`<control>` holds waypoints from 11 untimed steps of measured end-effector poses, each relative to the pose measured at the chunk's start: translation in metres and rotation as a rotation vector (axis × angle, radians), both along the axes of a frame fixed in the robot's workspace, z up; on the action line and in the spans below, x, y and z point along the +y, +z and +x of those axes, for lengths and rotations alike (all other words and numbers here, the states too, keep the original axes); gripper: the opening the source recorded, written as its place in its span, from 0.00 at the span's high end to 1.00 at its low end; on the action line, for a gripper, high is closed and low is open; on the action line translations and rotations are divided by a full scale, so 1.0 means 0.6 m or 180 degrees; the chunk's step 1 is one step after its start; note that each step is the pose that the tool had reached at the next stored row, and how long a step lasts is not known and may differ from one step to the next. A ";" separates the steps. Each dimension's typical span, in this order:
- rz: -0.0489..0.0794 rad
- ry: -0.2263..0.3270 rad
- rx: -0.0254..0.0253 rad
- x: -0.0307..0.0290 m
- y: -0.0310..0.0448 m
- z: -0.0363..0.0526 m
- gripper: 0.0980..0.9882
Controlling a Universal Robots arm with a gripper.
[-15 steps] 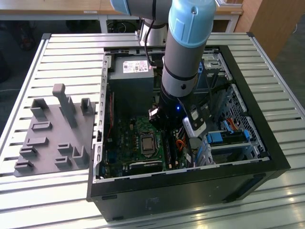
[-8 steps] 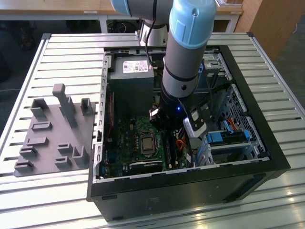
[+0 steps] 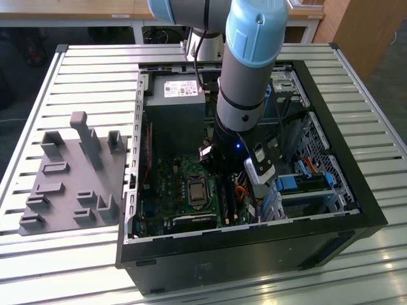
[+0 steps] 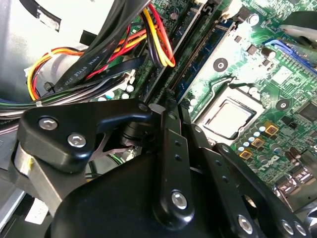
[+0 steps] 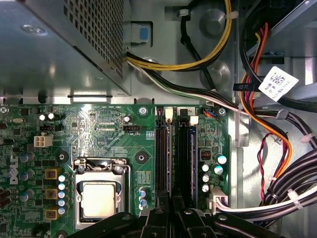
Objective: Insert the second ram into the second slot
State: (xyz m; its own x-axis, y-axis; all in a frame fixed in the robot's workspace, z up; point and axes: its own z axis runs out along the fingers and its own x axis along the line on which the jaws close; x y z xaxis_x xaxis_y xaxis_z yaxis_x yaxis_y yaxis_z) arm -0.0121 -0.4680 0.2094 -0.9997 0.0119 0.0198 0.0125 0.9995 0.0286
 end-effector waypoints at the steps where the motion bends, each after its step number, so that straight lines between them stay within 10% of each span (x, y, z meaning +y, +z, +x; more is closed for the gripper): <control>1: 0.0000 0.0000 0.0000 0.0000 0.000 0.000 0.95; 11: -0.0001 0.0000 0.0001 0.0000 0.009 0.000 0.87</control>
State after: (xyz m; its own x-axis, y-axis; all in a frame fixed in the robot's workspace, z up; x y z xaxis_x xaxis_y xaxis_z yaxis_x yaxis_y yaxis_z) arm -0.0121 -0.4680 0.2148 -0.9997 0.0120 0.0201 0.0126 0.9995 0.0284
